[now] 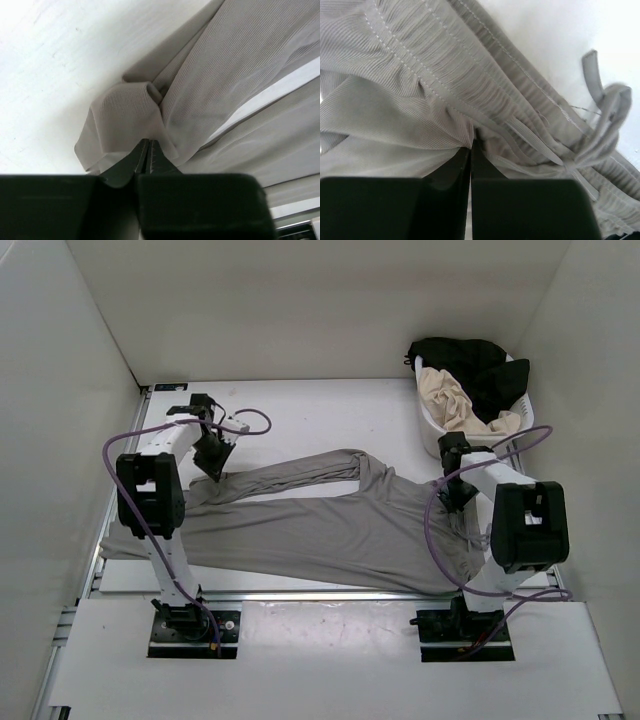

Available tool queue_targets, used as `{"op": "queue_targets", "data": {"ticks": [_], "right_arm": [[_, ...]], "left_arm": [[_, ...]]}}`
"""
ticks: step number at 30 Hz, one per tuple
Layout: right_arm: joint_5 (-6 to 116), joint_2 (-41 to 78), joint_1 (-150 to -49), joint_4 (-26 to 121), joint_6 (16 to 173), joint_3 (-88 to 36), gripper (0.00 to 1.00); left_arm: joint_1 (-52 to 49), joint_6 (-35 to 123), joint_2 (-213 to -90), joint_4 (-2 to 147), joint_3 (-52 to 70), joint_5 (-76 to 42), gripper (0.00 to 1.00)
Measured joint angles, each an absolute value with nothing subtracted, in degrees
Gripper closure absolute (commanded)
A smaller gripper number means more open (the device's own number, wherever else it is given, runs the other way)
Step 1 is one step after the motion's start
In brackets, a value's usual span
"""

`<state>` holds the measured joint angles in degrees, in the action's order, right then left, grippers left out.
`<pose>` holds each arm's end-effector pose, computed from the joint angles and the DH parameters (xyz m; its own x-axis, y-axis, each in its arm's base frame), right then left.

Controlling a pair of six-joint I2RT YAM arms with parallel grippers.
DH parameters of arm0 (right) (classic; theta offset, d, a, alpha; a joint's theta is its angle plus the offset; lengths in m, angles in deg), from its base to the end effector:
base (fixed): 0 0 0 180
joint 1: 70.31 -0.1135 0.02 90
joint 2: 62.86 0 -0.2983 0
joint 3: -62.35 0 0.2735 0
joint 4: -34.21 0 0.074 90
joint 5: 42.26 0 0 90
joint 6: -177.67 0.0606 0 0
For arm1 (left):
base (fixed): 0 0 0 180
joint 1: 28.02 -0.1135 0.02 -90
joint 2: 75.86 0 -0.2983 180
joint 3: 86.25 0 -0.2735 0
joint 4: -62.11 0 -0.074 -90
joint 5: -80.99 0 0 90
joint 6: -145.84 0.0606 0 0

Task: Fold and stack the trousers
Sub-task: Flatten the trousers out

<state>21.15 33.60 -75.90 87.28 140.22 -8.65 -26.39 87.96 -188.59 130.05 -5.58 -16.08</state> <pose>0.3271 0.0048 0.1667 -0.5919 0.6554 -0.4692 0.7752 0.6222 -0.1089 0.4211 -0.0194 0.1926 -0.8121 0.5510 -0.1922 0.5650 0.8248 -0.0230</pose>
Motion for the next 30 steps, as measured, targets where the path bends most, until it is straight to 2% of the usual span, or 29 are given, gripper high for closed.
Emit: {"op": "queue_targets", "data": {"ticks": [11, 12, 13, 15, 17, 23, 30], "right_arm": [[23.62, 22.48, -76.60, 87.94, 142.24, 1.10, 1.00], [24.54, 20.88, -76.88, 88.03, 142.69, 2.91, 0.86], [25.45, 19.42, -77.10, 88.57, 143.20, 4.53, 0.67], [27.16, 17.06, -77.51, 90.21, 143.72, 6.58, 0.35], [27.92, 14.94, -77.73, 91.98, 142.87, 7.06, 0.28], [24.34, 13.23, -77.40, 93.86, 141.34, -1.61, 0.28], [20.89, 30.45, -76.71, 90.71, 138.39, -18.01, 0.28]], "left_arm": [[-28.25, 88.59, -188.22, 131.32, -6.08, -14.05, 0.86], [-28.40, 88.76, -187.93, 131.41, -6.06, -14.00, 0.86], [-28.64, 88.94, -187.60, 131.34, -5.86, -14.00, 0.86], [-29.19, 89.22, -186.67, 131.41, -4.84, -14.16, 0.86], [-29.80, 89.42, -185.46, 131.69, -3.41, -14.22, 0.86], [-30.52, 89.22, -183.98, 132.24, -1.91, -14.40, 0.86], [-30.56, 88.81, -183.74, 131.65, -1.80, -14.33, 0.86]]}}
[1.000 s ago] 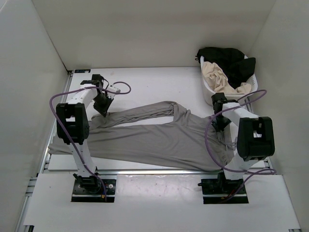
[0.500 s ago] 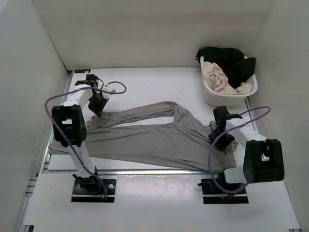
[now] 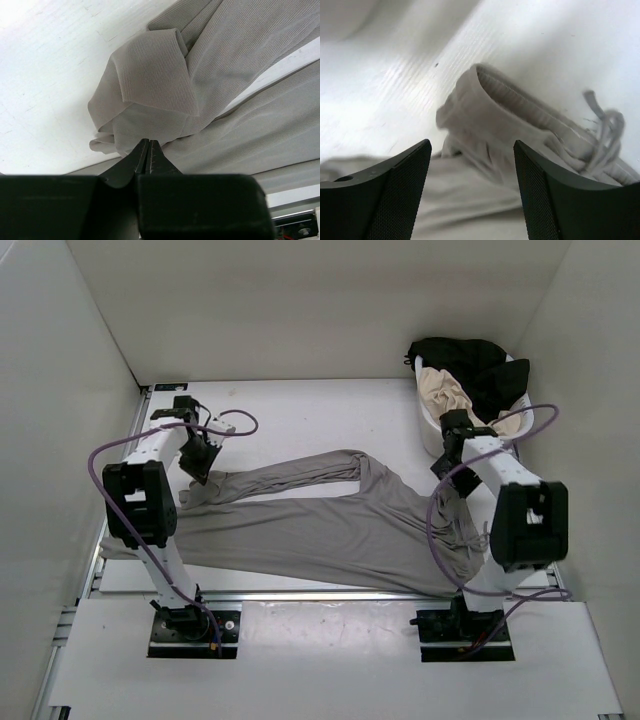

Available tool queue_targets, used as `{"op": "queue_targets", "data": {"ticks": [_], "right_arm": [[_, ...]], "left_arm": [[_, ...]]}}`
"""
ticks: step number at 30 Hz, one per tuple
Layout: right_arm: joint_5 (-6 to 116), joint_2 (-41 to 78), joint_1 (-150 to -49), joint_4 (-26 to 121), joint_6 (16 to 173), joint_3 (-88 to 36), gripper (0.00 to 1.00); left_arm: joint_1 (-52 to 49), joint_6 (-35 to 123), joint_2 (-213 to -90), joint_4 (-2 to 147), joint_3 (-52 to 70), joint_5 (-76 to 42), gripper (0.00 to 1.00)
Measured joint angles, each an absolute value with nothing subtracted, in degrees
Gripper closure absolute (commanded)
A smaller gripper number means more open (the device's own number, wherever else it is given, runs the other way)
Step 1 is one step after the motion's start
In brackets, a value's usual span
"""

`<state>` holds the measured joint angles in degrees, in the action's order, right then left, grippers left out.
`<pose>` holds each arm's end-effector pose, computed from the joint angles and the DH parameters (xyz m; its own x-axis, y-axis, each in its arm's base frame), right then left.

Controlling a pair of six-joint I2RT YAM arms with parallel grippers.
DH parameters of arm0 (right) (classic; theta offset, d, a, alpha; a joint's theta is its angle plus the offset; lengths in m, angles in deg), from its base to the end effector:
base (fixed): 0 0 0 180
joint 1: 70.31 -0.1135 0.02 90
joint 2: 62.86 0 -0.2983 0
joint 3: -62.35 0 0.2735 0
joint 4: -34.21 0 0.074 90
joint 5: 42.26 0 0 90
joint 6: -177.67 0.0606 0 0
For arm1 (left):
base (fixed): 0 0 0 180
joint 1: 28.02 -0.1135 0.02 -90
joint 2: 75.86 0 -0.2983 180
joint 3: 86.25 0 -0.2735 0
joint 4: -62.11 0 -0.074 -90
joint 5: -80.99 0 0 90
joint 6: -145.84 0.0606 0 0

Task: Fold and stack the trousers
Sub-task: Flatten the trousers out

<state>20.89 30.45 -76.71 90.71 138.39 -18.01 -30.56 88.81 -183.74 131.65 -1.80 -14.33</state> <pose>0.3496 0.0117 0.2301 -0.5442 0.6339 -0.5496 0.7571 0.6533 0.0040 0.3976 0.0120 0.2060 -0.8466 0.5048 -0.1686 0.5122 0.8589 0.0000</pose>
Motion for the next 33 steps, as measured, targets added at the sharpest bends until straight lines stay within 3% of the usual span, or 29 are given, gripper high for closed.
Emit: {"op": "queue_targets", "data": {"ticks": [4, 6, 7, 8, 9, 11, 14, 15, 19, 23, 29, 33], "right_arm": [[20.60, 39.77, -76.71, 91.96, 138.50, -20.21, 0.22], [20.58, 41.67, -76.71, 93.12, 138.63, -20.19, 0.26], [20.51, 41.97, -76.71, 93.40, 138.65, -20.19, 0.39], [20.36, 41.97, -76.71, 93.42, 138.67, -20.19, 0.79], [20.21, 41.97, -76.71, 93.40, 138.63, -20.19, 0.89], [19.88, 42.30, -76.64, 93.38, 139.57, -20.19, 0.99], [19.33, 43.44, -76.31, 93.49, 139.98, -20.19, 1.00], [19.25, 43.52, -76.29, 93.49, 139.98, -20.17, 1.00], [18.26, 41.84, -76.29, 92.92, 139.94, -18.77, 1.00], [17.63, 39.26, -76.27, 93.03, 139.63, -18.03, 1.00], [16.97, 36.05, -76.40, 92.97, 138.63, -18.03, 1.00], [16.23, 35.00, -76.92, 92.99, 138.06, -18.03, 1.00]], "left_arm": [[-30.91, 88.81, -182.53, 131.45, -1.75, -14.33, 0.86], [-31.50, 88.81, -181.70, 131.30, -1.75, -14.33, 0.86], [-31.96, 88.81, -181.33, 131.21, -1.80, -14.33, 0.86], [-32.36, 88.81, -181.14, 131.19, -1.91, -14.33, 0.86], [-32.86, 88.81, -181.03, 131.19, -2.19, -14.33, 0.86], [-33.58, 88.81, -181.03, 131.10, -2.96, -14.38, 0.86], [-34.39, 88.83, -181.05, 131.67, -4.70, -15.25, 0.86], [-34.48, 88.85, -181.14, 132.24, -5.69, -16.50, 0.63], [-33.91, 89.03, -181.88, 134.33, -8.55, -21.76, 0.15], [-31.02, 88.15, -183.01, 135.01, -8.66, -24.52, 0.11], [-27.83, 86.71, -186.58, 132.52, -8.68, -20.04, 0.17], [-28.51, 86.14, -190.75, 131.54, -10.04, -17.11, 0.32]]}}
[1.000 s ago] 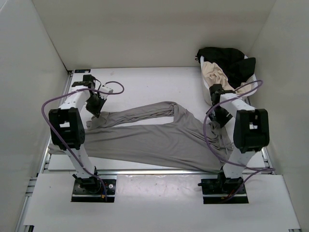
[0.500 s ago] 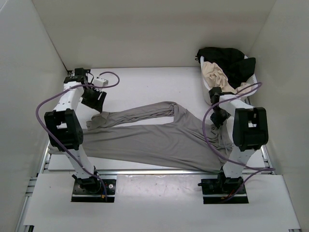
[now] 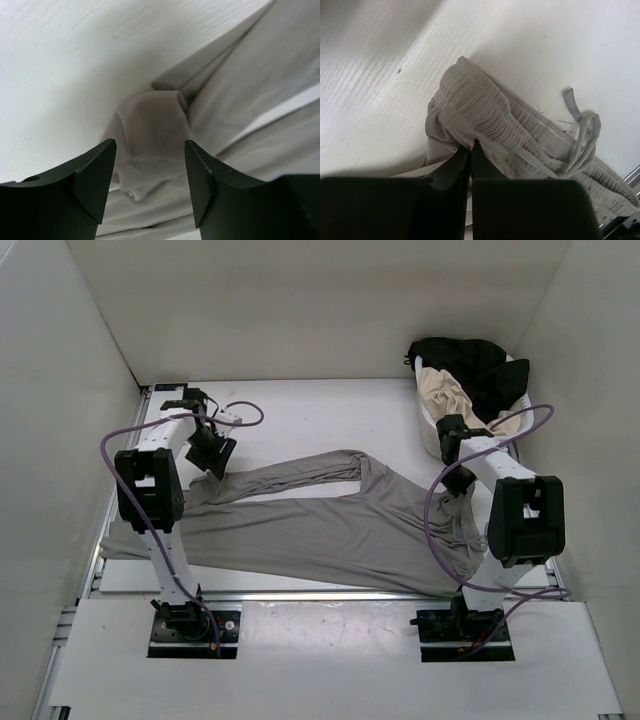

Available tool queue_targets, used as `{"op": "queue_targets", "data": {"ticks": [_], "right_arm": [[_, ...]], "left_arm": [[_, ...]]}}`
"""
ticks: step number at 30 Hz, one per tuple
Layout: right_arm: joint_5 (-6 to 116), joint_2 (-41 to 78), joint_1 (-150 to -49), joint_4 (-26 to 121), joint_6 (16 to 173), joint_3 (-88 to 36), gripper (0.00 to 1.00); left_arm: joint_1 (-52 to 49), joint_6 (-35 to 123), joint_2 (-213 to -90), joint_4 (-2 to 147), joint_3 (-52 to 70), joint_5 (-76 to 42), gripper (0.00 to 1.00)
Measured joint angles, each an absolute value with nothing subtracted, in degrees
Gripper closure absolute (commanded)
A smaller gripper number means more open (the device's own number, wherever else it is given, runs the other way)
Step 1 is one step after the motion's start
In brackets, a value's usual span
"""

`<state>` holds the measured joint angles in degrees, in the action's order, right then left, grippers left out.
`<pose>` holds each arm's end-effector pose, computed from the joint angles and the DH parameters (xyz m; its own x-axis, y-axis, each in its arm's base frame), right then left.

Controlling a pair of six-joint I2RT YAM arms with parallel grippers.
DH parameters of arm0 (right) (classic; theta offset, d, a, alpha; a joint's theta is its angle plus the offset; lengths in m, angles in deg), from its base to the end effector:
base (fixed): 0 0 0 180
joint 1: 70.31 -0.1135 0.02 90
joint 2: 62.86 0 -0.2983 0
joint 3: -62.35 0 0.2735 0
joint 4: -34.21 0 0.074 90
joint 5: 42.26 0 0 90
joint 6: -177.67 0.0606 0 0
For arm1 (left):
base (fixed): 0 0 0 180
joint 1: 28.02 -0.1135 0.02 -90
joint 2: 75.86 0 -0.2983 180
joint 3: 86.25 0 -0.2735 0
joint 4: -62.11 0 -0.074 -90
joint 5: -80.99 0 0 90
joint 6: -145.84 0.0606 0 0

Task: Fold and stack the trousers
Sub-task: Flatten the trousers out, then fold the trousers

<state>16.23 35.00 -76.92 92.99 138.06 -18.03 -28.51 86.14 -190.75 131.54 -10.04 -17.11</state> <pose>0.3528 0.0090 0.2048 -0.5958 0.5922 -0.5426 0.7594 0.6352 -0.1407 0.4360 -0.0048 0.1993 -0.8442 0.4923 -0.2122 0.5103 0.8592 -0.0370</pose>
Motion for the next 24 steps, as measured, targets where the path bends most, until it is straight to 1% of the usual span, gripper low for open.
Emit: {"op": "queue_targets", "data": {"ticks": [1, 2, 3, 4, 5, 6, 13, 16, 20, 24], "right_arm": [[16.12, 34.96, -77.10, 92.99, 137.99, -18.01, 1.00], [15.97, 34.96, -77.14, 92.97, 137.97, -17.98, 1.00], [15.86, 34.96, -77.19, 92.99, 137.93, -17.94, 1.00], [15.73, 34.93, -77.30, 93.01, 137.86, -17.92, 1.00], [15.60, 34.93, -77.36, 92.99, 137.80, -17.92, 1.00], [15.47, 34.83, -77.43, 92.99, 137.75, -17.92, 1.00], [14.59, 32.95, -77.47, 93.05, 137.45, -17.90, 1.00], [14.37, 32.40, -77.38, 93.42, 136.40, -18.33, 1.00], [14.29, 32.29, -75.66, 94.08, 134.13, -24.19, 1.00], [14.48, 30.98, -72.36, 92.55, 132.14, -32.72, 1.00]], "left_arm": [[-28.69, 86.25, -191.71, 131.54, -10.28, -16.74, 0.36], [-28.84, 86.32, -192.50, 131.54, -10.32, -16.32, 0.44], [-28.99, 86.25, -193.27, 131.60, -10.26, -15.86, 0.49], [-29.03, 86.32, -193.81, 131.73, -10.21, -15.45, 0.57], [-29.03, 86.43, -194.29, 131.76, -10.06, -15.16, 0.82], [-29.03, 85.99, -194.49, 131.69, -9.91, -14.90, 0.86], [-29.06, 86.45, -194.51, 131.69, -9.82, -14.62, 0.86], [-29.41, 86.69, -194.53, 132.24, -12.84, -14.38, 0.86], [-31.20, 88.52, -194.71, 132.80, -26.69, -12.08, 0.86], [-34.91, 90.84, -194.05, 129.44, -41.56, -9.83, 0.86]]}}
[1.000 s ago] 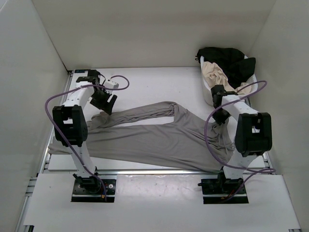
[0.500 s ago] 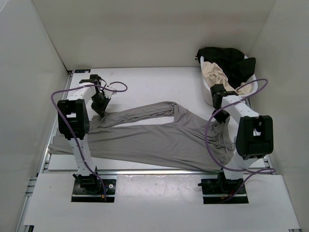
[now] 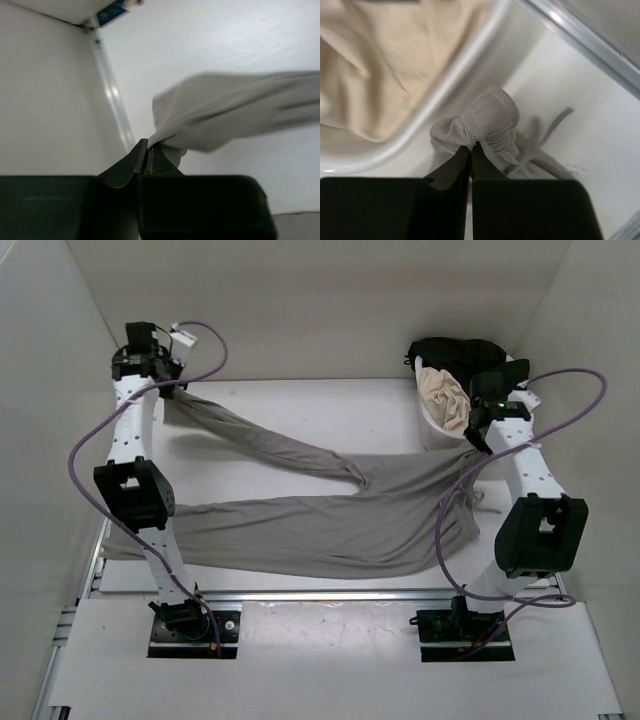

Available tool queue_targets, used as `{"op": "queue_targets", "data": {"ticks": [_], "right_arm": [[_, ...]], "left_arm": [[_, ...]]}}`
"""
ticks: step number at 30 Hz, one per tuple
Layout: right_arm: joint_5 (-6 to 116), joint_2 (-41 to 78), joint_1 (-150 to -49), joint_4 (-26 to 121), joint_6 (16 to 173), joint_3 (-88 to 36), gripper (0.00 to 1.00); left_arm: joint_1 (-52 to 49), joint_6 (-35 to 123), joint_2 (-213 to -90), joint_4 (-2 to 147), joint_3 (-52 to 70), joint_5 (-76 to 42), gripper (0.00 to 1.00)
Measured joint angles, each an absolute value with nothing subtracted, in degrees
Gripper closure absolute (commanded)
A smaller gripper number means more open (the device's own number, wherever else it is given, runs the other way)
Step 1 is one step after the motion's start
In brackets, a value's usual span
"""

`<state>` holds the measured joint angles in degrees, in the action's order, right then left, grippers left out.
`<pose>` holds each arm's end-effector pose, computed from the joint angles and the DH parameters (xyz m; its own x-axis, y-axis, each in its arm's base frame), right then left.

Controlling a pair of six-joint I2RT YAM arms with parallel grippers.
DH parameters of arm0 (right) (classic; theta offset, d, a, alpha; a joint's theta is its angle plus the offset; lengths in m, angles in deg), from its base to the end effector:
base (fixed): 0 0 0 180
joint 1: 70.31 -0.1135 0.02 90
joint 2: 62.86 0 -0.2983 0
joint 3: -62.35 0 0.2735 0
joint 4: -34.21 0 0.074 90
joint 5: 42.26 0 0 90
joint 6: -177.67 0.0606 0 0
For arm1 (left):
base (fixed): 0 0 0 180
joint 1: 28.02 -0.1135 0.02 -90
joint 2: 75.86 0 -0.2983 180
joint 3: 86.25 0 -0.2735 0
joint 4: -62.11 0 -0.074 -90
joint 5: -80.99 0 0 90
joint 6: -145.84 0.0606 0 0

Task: Fold and stack the trousers
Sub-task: Fold the trousers

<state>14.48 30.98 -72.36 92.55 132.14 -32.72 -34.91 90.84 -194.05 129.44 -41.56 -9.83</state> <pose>0.3821 -0.0196 0.3123 -0.4113 0.5714 -0.7101 0.7789 0.6250 0.0518 0.5049 0.0601 0.3535 -0.6885 0.4945 -0.5305 0.3467 0.8669 0.3581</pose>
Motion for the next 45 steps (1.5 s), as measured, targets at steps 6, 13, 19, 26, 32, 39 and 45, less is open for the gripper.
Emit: {"op": "queue_targets", "data": {"ticks": [6, 13, 19, 26, 32, 39, 45], "right_arm": [[15.23, 24.33, -69.40, 90.43, 130.76, -34.90, 1.00], [16.03, 19.96, -66.28, 88.88, 130.74, -28.45, 1.00], [18.05, 20.12, -65.54, 88.75, 130.76, -24.52, 1.00], [21.32, 20.03, -64.44, 88.16, 130.74, -24.15, 1.00], [29.87, 12.05, -62.91, 83.52, 130.72, -11.32, 1.00], [40.93, -3.29, -62.87, 80.79, 132.09, 13.14, 1.00], [43.49, -7.90, -61.47, 80.29, 132.90, 21.62, 1.00]], "left_arm": [[-40.14, 92.48, -188.39, 126.75, -40.33, -8.26, 0.86], [-43.37, 92.61, -184.76, 126.86, -28.90, -8.50, 0.86], [-45.21, 92.26, -184.89, 127.84, -26.23, -10.07, 0.86], [-45.93, 93.68, -184.50, 127.23, -25.56, -11.16, 0.86], [-52.95, 97.92, -175.47, 126.88, -9.99, -12.93, 0.86], [-62.65, 102.58, -162.54, 125.90, 13.66, -13.74, 0.86], [-64.99, 103.89, -162.36, 124.22, 20.63, -14.18, 0.86]]}}
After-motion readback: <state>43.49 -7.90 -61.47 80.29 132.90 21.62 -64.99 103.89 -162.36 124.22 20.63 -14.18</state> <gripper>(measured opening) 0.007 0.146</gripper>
